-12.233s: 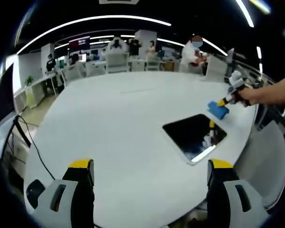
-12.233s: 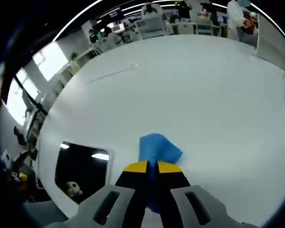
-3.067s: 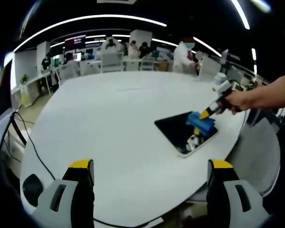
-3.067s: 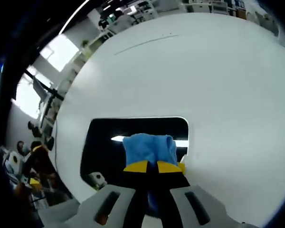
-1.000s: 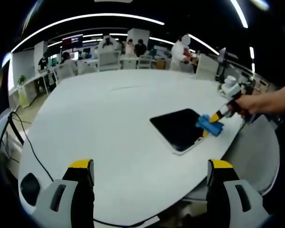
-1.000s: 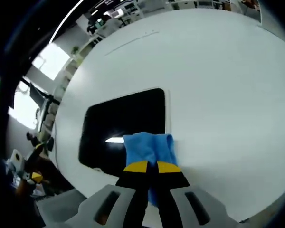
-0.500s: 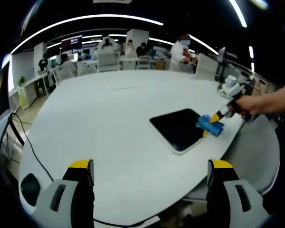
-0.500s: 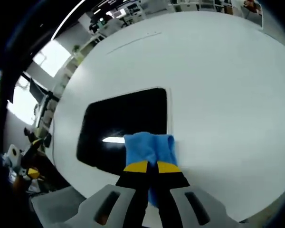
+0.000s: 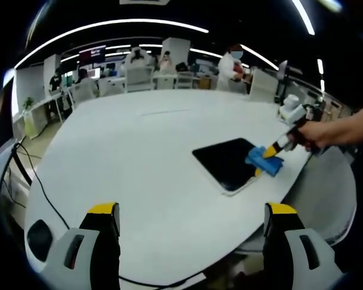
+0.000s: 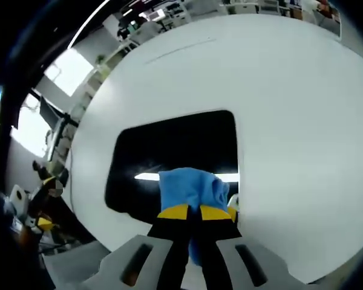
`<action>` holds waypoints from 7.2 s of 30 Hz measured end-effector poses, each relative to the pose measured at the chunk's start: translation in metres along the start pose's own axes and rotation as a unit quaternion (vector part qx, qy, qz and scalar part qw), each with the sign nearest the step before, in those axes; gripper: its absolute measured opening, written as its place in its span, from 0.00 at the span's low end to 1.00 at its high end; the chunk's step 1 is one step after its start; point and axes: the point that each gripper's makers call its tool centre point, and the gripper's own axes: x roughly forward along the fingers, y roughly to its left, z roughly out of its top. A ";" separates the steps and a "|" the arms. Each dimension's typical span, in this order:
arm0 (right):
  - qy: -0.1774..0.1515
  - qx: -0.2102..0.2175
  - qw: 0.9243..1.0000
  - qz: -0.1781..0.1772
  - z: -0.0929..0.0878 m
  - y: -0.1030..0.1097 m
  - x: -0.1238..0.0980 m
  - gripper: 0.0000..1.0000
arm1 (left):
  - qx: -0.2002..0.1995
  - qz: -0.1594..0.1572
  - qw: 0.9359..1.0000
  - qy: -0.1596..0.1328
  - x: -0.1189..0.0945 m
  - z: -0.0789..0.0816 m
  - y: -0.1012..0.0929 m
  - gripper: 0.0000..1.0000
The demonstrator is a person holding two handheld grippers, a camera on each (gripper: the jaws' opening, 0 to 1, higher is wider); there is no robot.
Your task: Wipe the mirror surface with the cleaning cloth until all visible marks leave the cleaned area.
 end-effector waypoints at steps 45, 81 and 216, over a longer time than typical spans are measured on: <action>0.011 -0.059 0.997 0.050 0.009 0.127 0.056 0.00 | 0.004 -0.014 1.000 0.014 0.001 -0.007 0.024 1.00; 0.011 -0.064 0.996 0.065 0.015 0.146 0.065 0.00 | -0.009 -0.007 1.000 0.016 0.000 -0.011 0.030 1.00; -0.001 -0.095 0.995 0.028 0.042 0.087 0.054 0.00 | 0.017 -0.027 0.999 -0.028 0.006 0.022 0.003 1.00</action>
